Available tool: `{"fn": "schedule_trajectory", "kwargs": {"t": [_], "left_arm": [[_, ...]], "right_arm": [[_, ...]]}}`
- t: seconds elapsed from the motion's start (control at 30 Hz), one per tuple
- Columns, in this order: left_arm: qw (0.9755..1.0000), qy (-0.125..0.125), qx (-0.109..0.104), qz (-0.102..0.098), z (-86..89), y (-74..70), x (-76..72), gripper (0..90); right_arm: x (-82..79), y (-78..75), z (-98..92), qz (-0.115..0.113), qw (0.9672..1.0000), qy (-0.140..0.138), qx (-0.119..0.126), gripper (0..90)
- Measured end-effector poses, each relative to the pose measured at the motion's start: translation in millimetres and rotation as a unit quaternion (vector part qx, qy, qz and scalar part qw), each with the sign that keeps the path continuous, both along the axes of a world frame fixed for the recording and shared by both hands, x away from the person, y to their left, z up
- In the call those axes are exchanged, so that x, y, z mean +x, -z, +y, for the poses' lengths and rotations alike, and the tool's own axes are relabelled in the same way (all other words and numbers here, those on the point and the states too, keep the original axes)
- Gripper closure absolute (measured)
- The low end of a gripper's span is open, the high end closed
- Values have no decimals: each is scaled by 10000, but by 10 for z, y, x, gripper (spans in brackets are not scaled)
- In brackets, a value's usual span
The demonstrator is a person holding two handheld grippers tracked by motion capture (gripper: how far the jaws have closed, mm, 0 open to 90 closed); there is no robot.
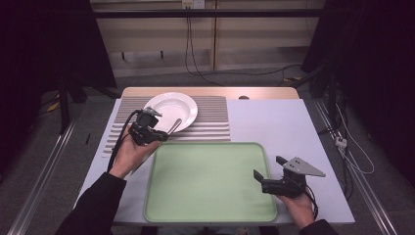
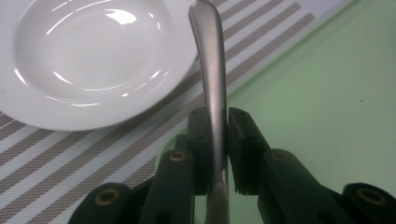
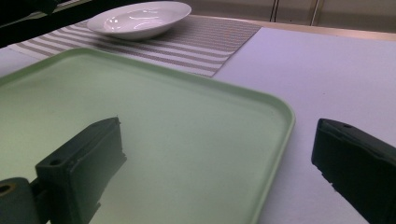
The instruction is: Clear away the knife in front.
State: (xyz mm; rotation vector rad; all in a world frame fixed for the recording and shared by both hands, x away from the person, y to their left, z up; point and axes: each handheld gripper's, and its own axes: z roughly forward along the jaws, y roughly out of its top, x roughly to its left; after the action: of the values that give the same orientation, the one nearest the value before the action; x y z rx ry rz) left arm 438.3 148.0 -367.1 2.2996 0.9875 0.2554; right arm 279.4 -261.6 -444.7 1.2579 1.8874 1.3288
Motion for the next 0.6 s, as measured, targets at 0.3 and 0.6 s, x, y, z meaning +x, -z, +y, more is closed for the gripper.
{"fn": "schedule_trajectory", "kwargs": {"t": [0.3,0.6], "left_arm": [[9996,129,72,232,-203,128,-121,799],[9983,218,228,486,-386,302,-270,799]], "right_arm": [[2,2,2,12,10000,-29,-26,21],[1,2,12,24,10000,-38,-29,21]]}}
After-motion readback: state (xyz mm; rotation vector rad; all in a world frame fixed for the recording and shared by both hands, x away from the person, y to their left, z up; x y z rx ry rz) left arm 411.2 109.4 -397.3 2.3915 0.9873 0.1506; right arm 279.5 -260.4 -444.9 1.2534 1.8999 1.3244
